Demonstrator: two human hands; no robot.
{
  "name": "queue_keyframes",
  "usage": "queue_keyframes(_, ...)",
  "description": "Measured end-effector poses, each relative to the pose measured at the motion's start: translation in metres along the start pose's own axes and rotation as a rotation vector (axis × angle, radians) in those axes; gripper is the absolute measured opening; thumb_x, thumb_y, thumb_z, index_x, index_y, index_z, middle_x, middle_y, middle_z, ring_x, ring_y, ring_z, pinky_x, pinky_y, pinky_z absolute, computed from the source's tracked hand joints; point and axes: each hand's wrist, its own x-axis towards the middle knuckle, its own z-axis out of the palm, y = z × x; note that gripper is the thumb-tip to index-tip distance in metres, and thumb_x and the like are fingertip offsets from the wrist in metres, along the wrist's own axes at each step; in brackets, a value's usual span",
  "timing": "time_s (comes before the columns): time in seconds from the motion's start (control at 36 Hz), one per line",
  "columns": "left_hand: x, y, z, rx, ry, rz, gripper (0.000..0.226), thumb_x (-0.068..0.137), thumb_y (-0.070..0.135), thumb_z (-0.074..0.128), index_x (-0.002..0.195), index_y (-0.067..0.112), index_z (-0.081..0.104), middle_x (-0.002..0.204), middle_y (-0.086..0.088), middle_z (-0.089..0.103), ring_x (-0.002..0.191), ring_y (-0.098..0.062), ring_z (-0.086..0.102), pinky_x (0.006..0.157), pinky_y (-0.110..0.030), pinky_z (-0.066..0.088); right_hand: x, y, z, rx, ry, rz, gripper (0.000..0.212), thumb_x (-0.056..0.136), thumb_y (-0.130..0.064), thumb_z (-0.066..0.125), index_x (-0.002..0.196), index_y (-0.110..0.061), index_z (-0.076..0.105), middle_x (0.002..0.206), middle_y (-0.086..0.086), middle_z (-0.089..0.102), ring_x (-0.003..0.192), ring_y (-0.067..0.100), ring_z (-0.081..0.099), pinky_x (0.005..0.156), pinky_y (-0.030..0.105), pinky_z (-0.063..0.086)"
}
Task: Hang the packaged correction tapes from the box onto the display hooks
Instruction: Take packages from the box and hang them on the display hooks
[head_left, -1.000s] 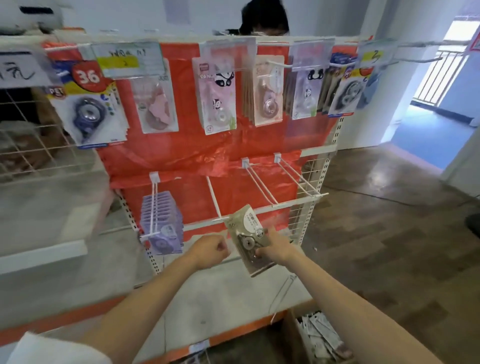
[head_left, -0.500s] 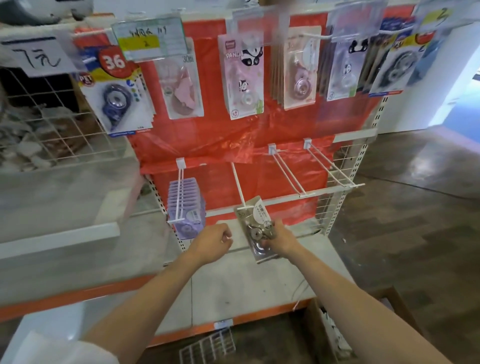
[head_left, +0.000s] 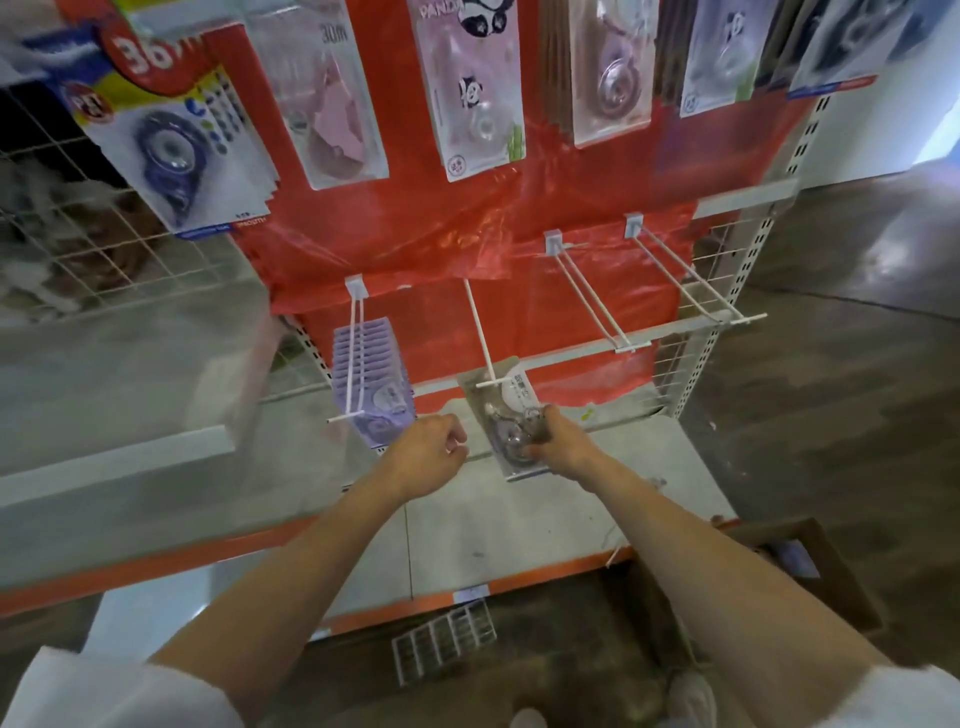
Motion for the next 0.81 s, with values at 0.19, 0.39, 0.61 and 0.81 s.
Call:
queue_keyframes(0.19,0.007,0.0,0.003,-0.011,-0.024,0.01,0.021,0.093,0.016,0.056,0.11,0.006,0.062,0.11,-0.009,0.063,0.097,-0.02,0.059,0.082,-0.024,0.042,0.007,0.01,0.003,0.021,0.017,0.019,0.031,0.089,-0.011,0.064,0.11,-0.008,0.042,0.105,0.01,0.056,0.094,0.026,0.054,0.068,0.032,0.044)
queue_keyframes(0.39,0.01,-0.003,0.0,-0.004,-0.042,0.002,0.02,0.093,0.018,0.055,0.109,0.008,0.062,0.109,-0.007,0.063,0.097,-0.019,0.058,0.084,-0.027,0.046,0.03,-0.019,-0.007,-0.094,0.112,0.054,0.04,0.088,-0.019,0.065,0.122,-0.003,0.05,0.112,0.019,0.063,0.091,0.036,0.066,0.07,0.045,0.058)
queue_keyframes(0.61,0.003,-0.015,-0.007,-0.016,-0.029,-0.023,0.02,0.093,0.018,0.056,0.109,0.009,0.062,0.11,-0.007,0.065,0.096,-0.02,0.06,0.082,-0.026,0.047,0.047,-0.034,-0.018,-0.408,0.209,0.032,0.037,0.096,-0.028,0.054,0.121,-0.003,0.044,0.116,0.019,0.06,0.106,0.037,0.059,0.077,0.038,0.045)
queue_keyframes(0.81,0.009,0.0,0.007,0.004,-0.072,0.041,0.02,0.092,0.017,0.056,0.109,0.008,0.062,0.109,-0.009,0.064,0.099,-0.023,0.059,0.087,-0.03,0.048,0.025,-0.021,-0.033,-0.583,0.199,0.008,0.039,0.095,-0.012,0.049,0.134,-0.007,0.04,0.128,0.02,0.056,0.116,0.038,0.055,0.091,0.041,0.046)
